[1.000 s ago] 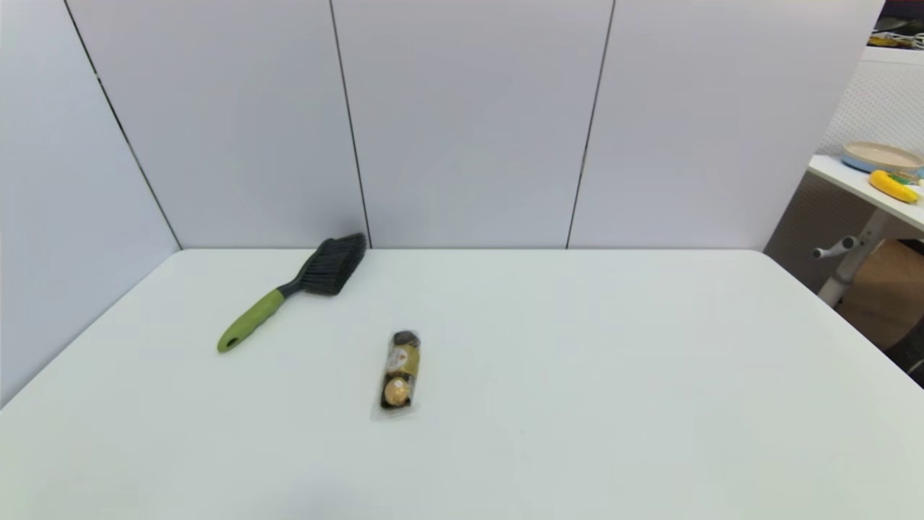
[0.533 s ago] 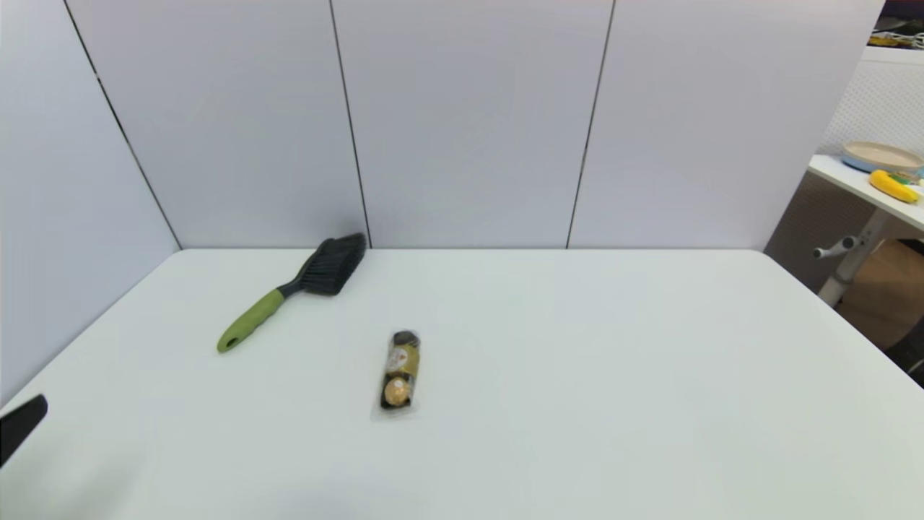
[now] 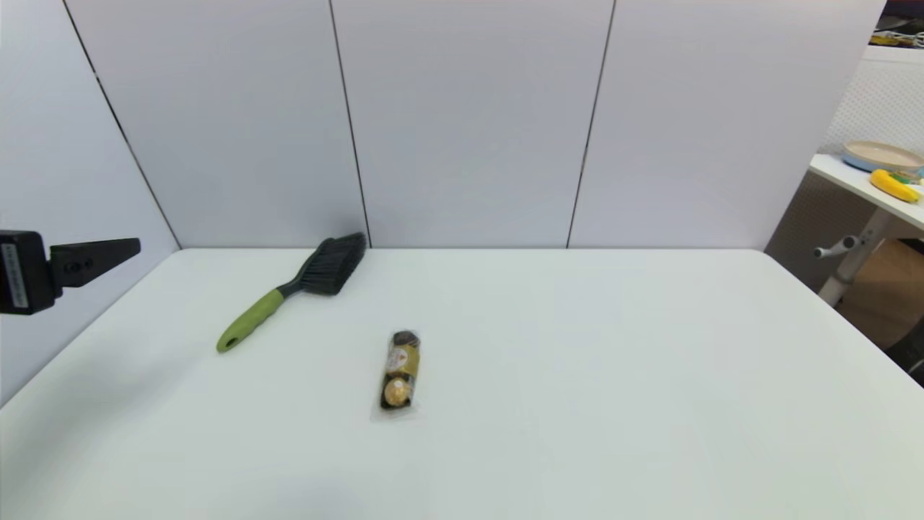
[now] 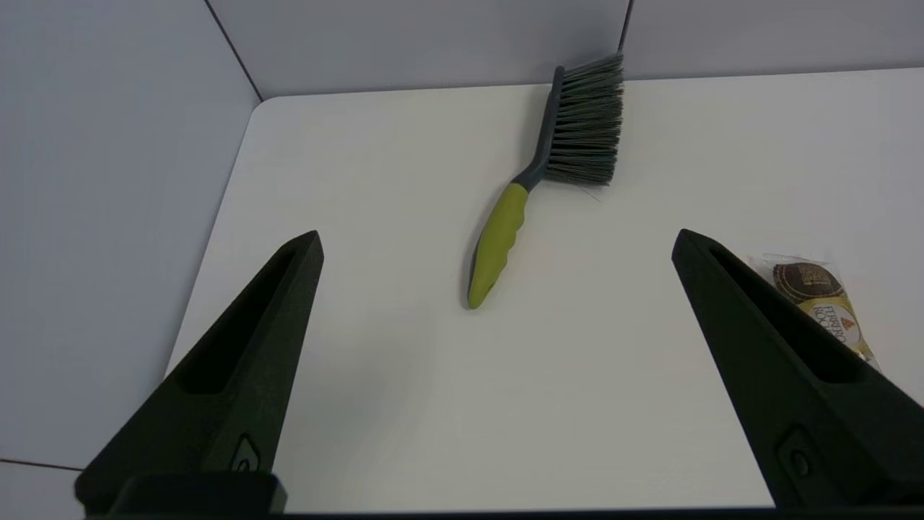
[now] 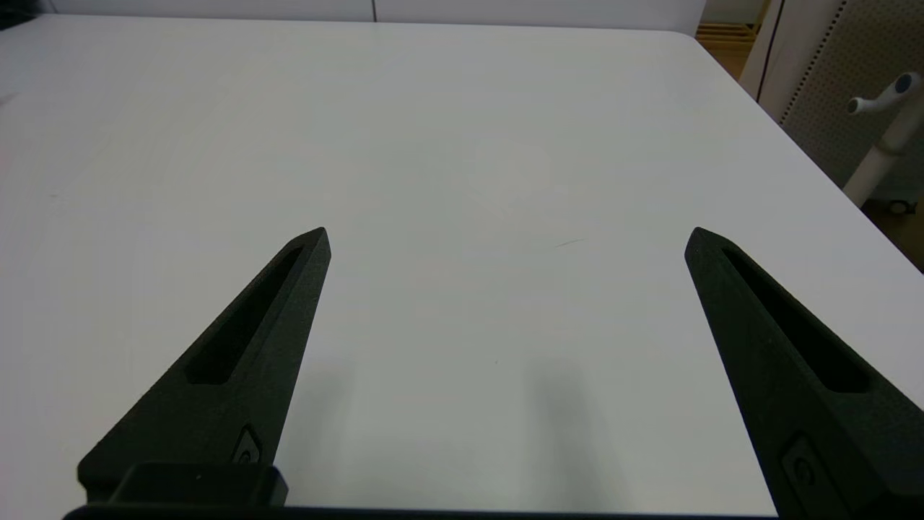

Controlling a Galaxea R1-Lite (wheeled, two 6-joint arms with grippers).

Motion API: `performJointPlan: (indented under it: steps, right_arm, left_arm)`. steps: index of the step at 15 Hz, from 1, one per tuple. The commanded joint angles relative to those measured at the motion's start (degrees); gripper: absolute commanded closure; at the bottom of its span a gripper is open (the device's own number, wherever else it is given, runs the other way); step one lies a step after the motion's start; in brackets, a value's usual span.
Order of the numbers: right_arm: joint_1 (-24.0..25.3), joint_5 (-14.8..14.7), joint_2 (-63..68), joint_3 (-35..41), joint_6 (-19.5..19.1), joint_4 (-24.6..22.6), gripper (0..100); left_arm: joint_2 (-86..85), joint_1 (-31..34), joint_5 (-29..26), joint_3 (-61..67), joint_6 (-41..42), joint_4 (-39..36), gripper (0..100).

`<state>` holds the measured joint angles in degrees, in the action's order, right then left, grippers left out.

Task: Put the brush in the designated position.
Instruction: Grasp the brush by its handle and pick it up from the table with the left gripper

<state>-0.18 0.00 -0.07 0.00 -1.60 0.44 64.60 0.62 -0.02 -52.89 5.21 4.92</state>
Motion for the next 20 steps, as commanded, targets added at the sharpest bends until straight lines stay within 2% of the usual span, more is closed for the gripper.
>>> performJointPlan:
  steps: [1,6,7,11,13,17,20]
  right_arm:
    - [0.0,0.0,0.1,0.1,-0.1,0.0,0]
    - [0.0,0.0,0.1,0.1,-0.1,0.0,0]
    - [0.0,0.0,0.1,0.1,-0.1,0.0,0]
    - [0.0,-0.1,0.1,0.1,-0.1,0.0,0]
    - [0.0,0.0,0.1,0.1,-0.1,0.0,0]
    - [0.0,0.0,0.1,0.1,-0.1,0.0,0]
    - [0.0,0.0,0.1,0.1,-0.1,0.0,0]
  left_arm:
    - [12.5,0.3,0.4,-5.6,2.4,0.0,0]
    - [24.2,2.5,0.0,-13.2,10.3,-2.6,0]
    - [26.0,3.3,-2.8,-14.8,12.5,-2.6,0]
    - [33.0,9.8,-24.7,-17.7,23.0,-2.5,0]
    - [35.7,11.8,-32.1,-17.8,27.3,-2.4,0]
    - [39.5,12.8,-39.0,-17.6,28.2,0.7,0]
    - [41.2,12.8,-40.0,-19.1,27.6,6.9,0]
